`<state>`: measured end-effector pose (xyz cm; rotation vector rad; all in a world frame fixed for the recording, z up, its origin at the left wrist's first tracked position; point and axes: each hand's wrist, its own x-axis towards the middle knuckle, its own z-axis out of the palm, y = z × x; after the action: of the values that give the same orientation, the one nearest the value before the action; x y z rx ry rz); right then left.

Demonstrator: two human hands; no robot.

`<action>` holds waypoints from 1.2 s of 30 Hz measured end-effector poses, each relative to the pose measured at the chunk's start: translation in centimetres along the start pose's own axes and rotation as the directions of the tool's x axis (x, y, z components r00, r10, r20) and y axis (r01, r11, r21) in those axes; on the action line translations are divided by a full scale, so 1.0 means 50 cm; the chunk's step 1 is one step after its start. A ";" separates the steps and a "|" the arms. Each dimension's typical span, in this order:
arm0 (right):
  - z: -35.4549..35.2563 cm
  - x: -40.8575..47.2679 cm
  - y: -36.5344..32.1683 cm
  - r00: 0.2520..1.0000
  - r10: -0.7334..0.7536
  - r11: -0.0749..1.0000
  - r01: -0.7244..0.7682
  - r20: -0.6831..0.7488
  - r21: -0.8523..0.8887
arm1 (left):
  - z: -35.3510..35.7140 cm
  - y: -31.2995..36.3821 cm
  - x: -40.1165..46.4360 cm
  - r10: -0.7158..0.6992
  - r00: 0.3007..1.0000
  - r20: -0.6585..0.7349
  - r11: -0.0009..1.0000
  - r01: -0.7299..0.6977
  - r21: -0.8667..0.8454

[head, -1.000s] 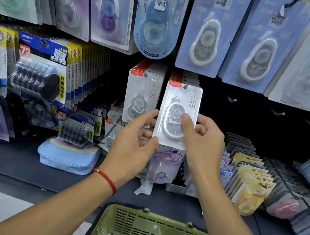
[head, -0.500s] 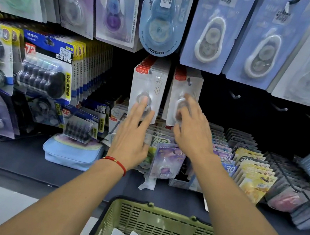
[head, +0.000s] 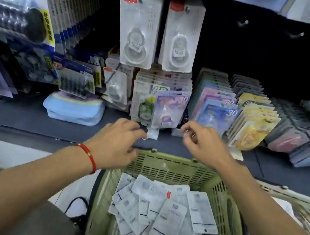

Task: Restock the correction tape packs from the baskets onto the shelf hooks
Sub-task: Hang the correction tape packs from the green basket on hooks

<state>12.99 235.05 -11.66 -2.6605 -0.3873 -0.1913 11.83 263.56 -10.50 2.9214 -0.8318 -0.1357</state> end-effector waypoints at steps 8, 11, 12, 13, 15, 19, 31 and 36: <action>0.298 -0.289 0.136 0.468 0.275 0.961 -0.098 0.840 -0.259 | 0.279 0.039 -0.097 -0.002 0.876 0.482 0.993 -0.054 0.104; 0.365 -0.353 0.146 0.511 0.241 0.950 0.048 0.825 -0.307 | 0.318 0.071 -0.093 0.044 0.850 0.526 0.999 -0.040 -0.018; 0.377 -0.359 0.143 0.554 0.220 0.934 0.119 0.803 -0.338 | 0.323 0.079 -0.087 0.054 0.853 0.520 0.998 -0.033 -0.050; 0.380 -0.359 0.141 0.594 0.190 0.915 0.182 0.782 -0.360 | 0.326 0.084 -0.079 0.058 0.858 0.510 0.997 -0.023 -0.076; 0.368 -0.346 0.139 0.607 0.115 0.938 0.195 0.786 -0.288 | 0.328 0.093 -0.065 0.042 0.864 0.501 0.989 0.034 -0.141; 0.298 -0.306 0.130 0.629 0.055 0.991 -0.129 0.775 0.034 | 0.332 0.111 -0.043 -0.039 0.859 0.511 0.922 0.227 -0.312; 0.239 -0.255 0.086 0.767 0.385 0.462 -0.642 0.514 0.612 | 0.327 0.158 -0.031 -0.120 0.874 0.471 0.225 0.486 -0.845; 0.306 -0.359 0.138 0.552 0.279 0.955 -0.069 0.786 -0.290 | 0.329 0.115 -0.037 -0.288 0.793 0.536 0.249 0.603 -0.758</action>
<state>-0.91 231.63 -31.61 -2.8174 -0.3742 1.2092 5.42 258.51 -26.00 1.9052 0.1925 -0.8112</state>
